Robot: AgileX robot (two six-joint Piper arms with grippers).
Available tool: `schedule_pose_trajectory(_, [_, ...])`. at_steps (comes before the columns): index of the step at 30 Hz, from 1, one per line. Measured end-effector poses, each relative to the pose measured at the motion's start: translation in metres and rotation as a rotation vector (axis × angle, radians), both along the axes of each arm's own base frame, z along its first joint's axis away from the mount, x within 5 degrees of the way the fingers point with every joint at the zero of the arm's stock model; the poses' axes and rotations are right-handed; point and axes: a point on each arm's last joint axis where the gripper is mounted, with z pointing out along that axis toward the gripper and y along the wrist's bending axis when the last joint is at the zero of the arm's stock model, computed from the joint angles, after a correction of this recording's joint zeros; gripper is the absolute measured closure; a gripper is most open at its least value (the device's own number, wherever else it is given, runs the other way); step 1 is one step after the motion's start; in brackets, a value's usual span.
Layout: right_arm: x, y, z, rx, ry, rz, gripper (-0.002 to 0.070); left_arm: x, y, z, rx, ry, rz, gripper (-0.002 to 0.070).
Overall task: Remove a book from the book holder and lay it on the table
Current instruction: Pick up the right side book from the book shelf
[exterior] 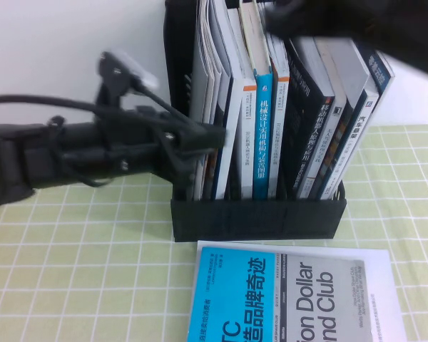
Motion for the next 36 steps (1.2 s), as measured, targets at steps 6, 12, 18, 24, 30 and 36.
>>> schedule_pose_trajectory(6, [-0.012, -0.025, 0.022, -0.089, -0.099, -0.133, 0.0407, -0.006, -0.039, 0.004, 0.086, -0.066, -0.004, 0.0678])
schedule_pose_trajectory(12, [-0.012, -0.026, 0.012, -0.108, -0.075, -0.132, 0.0407, 0.015, -0.043, 0.015, 0.159, -0.138, 0.13, 0.0678])
schedule_pose_trajectory(18, [-0.012, -0.025, -0.01, -0.15, -0.029, -0.121, 0.0407, 0.028, -0.045, 0.005, 0.201, -0.126, 0.184, 0.0678])
schedule_pose_trajectory(24, [-0.012, -0.021, -0.027, -0.178, 0.003, -0.081, 0.0407, 0.027, -0.042, 0.01, 0.208, -0.141, 0.204, 0.0678])
schedule_pose_trajectory(30, [-0.006, -0.005, -0.043, -0.191, 0.031, 0.014, 0.0407, 0.021, -0.035, 0.03, 0.209, -0.193, 0.261, 0.0678])
schedule_pose_trajectory(36, [0.003, 0.01, -0.066, -0.193, 0.093, 0.083, 0.0407, 0.022, -0.023, 0.04, 0.245, -0.211, 0.393, 0.0678])
